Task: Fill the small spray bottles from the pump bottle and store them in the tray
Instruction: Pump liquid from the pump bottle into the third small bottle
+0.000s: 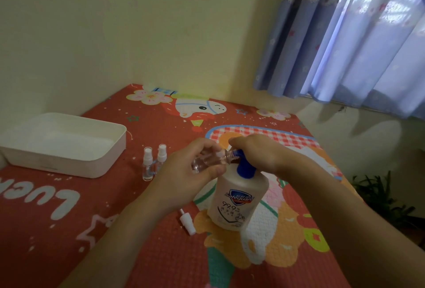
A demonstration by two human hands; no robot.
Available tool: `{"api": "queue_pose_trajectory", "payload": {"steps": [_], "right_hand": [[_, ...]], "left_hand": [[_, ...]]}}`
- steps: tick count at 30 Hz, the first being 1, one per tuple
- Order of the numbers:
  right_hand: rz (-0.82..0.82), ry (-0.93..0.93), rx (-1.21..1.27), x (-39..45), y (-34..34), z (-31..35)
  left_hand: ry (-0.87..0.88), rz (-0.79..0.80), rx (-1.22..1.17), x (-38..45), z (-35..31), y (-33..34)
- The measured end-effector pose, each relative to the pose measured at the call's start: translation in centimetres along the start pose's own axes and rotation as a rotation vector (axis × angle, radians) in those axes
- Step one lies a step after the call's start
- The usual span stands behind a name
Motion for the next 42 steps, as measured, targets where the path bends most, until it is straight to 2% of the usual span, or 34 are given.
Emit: {"api": "queue_pose_trajectory", "payload": {"steps": [3,5,7,12,17,25,30,33,35,37,42], "right_hand": [[0.117,0.138,0.401,-0.5,-0.9,-0.1],[0.154,0.193,0.447,-0.4,-1.0,-0.3],[0.135,0.180,0.405,-0.5,-0.9,-0.2],[0.009,-0.026,0.046,-0.5,-0.4,0.2],[-0.070,-0.104,-0.255,0.2,0.5,0.0],[-0.054,-0.100,-0.286,0.5,0.8,-0.2],[0.003,0.005,-0.073,0.0,0.0,0.1],[0.111,0.111,0.308,-0.8,-1.1,0.5],[0.153,0.158,0.361,-0.9,-1.3,0.4],[0.141,0.143,0.300,-0.8,-1.1,0.4],[0.025,-0.079,-0.171,-0.1,-0.3,0.2]], "left_hand": [[0.013,-0.009,0.020,0.2,-0.6,-0.3],[0.017,-0.005,0.024,0.2,-0.8,-0.4],[0.012,-0.006,0.007,0.1,-0.8,-0.3],[0.005,-0.018,-0.010,0.1,-0.4,-0.1],[0.004,-0.014,0.001,0.1,0.4,0.1],[0.003,-0.020,-0.027,-0.3,0.7,0.4],[-0.013,0.002,-0.030,-0.2,0.3,0.3],[-0.006,-0.007,-0.002,0.0,-0.3,-0.1],[-0.002,-0.009,-0.015,0.1,-0.5,-0.2],[0.002,-0.012,-0.021,0.0,-0.5,-0.2],[0.006,-0.027,-0.004,-0.1,-0.2,0.1]]}}
Point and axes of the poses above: each hand's wrist, its own x-axis towards the middle knuckle, its own y-axis out of the palm, z = x × y, the point moved 2 cm from there along x, towards the middle knuckle, and after that the axes turned 1 degree about x, right-handed, at the moved point
